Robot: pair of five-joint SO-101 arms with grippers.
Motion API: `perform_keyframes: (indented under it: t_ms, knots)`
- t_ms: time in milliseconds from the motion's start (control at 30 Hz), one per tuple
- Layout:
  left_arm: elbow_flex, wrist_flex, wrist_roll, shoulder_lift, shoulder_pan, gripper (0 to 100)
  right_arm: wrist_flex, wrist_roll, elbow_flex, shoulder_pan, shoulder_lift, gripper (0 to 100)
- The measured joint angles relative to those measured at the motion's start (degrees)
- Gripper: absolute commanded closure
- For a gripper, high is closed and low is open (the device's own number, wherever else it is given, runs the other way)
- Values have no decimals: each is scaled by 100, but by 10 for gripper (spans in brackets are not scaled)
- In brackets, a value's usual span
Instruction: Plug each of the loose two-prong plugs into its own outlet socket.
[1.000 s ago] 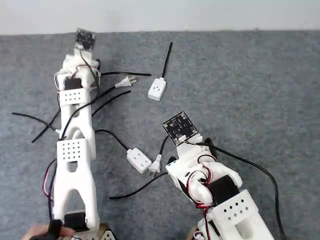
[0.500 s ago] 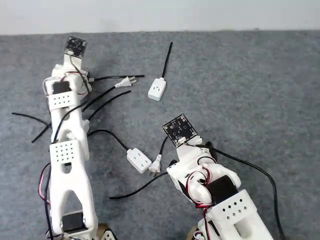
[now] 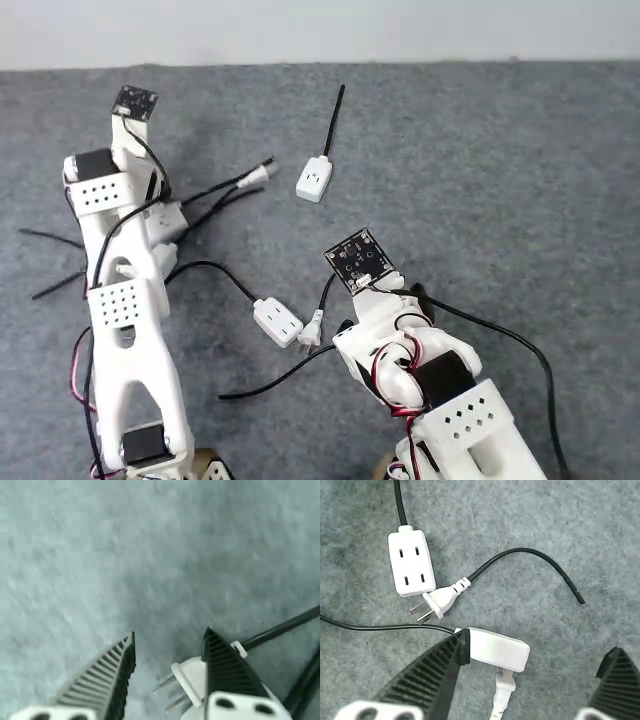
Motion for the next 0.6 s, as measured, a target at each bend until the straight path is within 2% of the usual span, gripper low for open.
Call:
perform_keyframes:
  t_ms: [133, 400, 600]
  knots:
    - [0, 334, 0, -88, -53, 814, 0, 0, 0, 0, 0, 593]
    - [9, 422, 0, -141, -185, 816, 0, 0, 0, 0, 0, 593]
    - [18, 448, -26, -870, 26, 816, 0, 0, 0, 0, 0, 593]
